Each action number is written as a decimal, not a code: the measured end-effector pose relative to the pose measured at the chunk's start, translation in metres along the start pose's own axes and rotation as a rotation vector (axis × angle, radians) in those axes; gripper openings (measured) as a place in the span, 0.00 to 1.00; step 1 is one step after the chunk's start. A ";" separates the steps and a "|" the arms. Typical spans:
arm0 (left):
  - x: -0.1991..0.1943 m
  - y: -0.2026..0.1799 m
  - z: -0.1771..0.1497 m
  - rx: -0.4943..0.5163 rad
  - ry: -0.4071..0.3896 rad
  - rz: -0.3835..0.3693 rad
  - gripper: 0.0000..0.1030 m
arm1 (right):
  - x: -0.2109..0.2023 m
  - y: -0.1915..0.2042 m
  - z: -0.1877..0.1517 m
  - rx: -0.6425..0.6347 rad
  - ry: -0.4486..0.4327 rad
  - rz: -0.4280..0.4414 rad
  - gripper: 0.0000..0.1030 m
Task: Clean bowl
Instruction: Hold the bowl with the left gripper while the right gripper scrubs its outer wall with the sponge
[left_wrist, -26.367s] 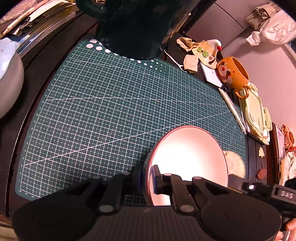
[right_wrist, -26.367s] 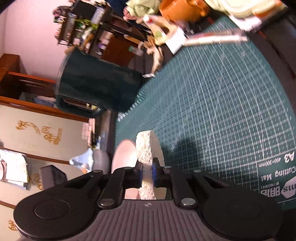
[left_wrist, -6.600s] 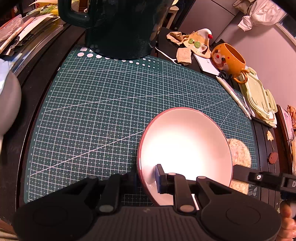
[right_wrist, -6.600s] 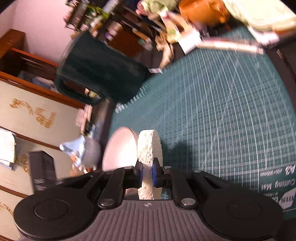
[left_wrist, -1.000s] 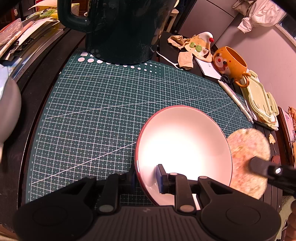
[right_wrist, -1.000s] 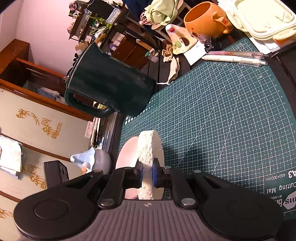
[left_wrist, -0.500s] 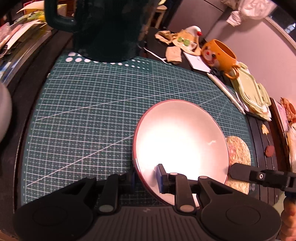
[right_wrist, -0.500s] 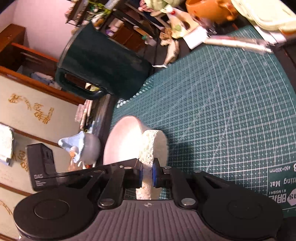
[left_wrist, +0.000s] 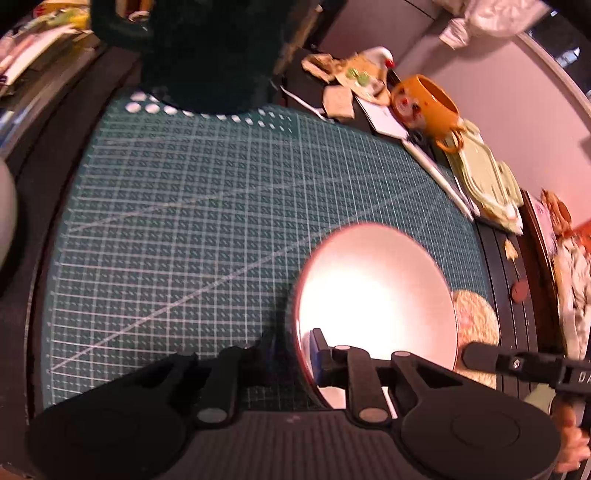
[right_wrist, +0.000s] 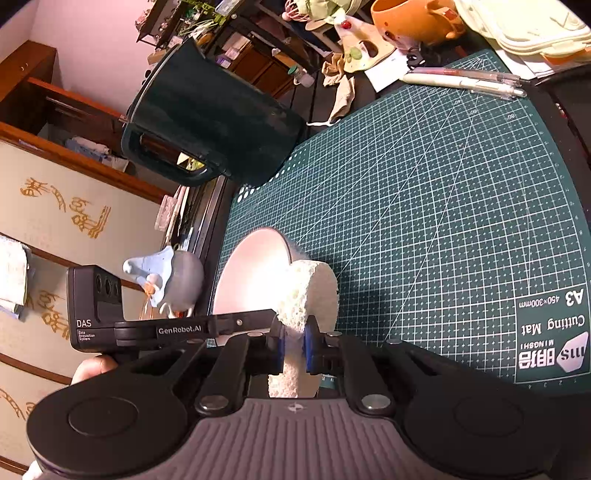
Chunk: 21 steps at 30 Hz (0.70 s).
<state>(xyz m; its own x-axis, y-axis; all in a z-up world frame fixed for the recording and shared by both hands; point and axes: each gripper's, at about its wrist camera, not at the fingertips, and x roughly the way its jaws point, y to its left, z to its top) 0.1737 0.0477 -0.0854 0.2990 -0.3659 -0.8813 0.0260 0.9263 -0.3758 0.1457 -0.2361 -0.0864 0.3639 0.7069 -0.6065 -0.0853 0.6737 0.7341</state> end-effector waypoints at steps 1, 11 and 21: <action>-0.002 0.001 0.000 -0.015 -0.007 0.001 0.17 | 0.000 -0.001 0.000 0.004 -0.001 -0.001 0.09; -0.011 0.001 -0.016 -0.186 0.026 -0.037 0.31 | 0.002 -0.002 0.003 -0.003 -0.006 -0.005 0.09; 0.000 -0.003 -0.017 -0.130 -0.005 0.048 0.14 | -0.003 -0.002 0.006 0.002 -0.019 0.008 0.09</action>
<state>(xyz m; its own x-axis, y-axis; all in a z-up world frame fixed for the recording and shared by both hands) 0.1576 0.0429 -0.0891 0.3012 -0.3204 -0.8981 -0.1123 0.9234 -0.3671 0.1505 -0.2407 -0.0839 0.3811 0.7082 -0.5942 -0.0865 0.6673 0.7398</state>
